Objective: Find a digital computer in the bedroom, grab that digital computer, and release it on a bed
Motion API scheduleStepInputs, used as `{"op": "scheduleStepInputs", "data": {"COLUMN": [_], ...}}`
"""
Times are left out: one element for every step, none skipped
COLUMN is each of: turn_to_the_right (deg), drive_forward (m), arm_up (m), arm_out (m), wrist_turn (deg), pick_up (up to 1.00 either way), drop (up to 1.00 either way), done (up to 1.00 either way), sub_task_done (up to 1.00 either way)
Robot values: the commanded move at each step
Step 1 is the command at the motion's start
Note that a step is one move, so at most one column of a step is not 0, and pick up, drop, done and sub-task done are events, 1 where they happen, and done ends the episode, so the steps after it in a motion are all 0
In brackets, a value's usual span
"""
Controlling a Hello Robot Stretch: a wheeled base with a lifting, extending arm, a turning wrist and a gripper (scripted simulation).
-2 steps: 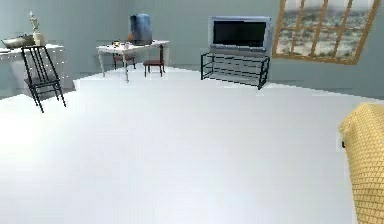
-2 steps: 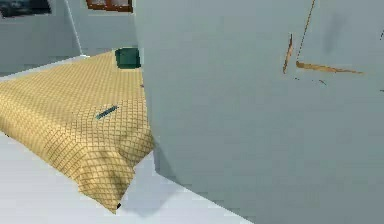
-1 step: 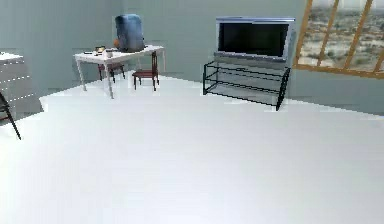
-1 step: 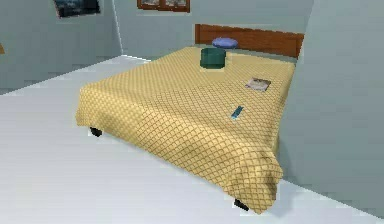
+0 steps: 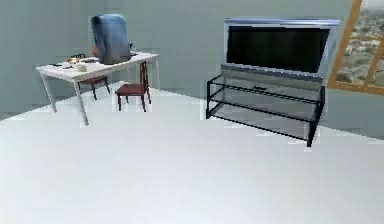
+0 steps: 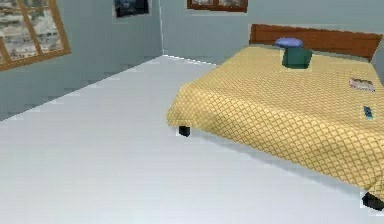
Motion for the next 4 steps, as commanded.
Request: {"op": "scheduleStepInputs", "data": {"turn_to_the_right": [-3.0, 0.0, 0.0, 0.0], "drive_forward": [0.0, 1.0, 1.0, 1.0], "arm_up": [0.0, 0.0, 0.0, 0.0], "arm_out": [0.0, 0.0, 0.0, 0.0], "wrist_turn": [0.0, 0.0, 0.0, 0.0], "pick_up": [0.0, 0.0, 0.0, 0.0], "drop": [0.0, 0.0, 0.0, 0.0], "done": [0.0, 0.0, 0.0, 0.0], "sub_task_done": [0.0, 0.0, 0.0, 0.0]}}
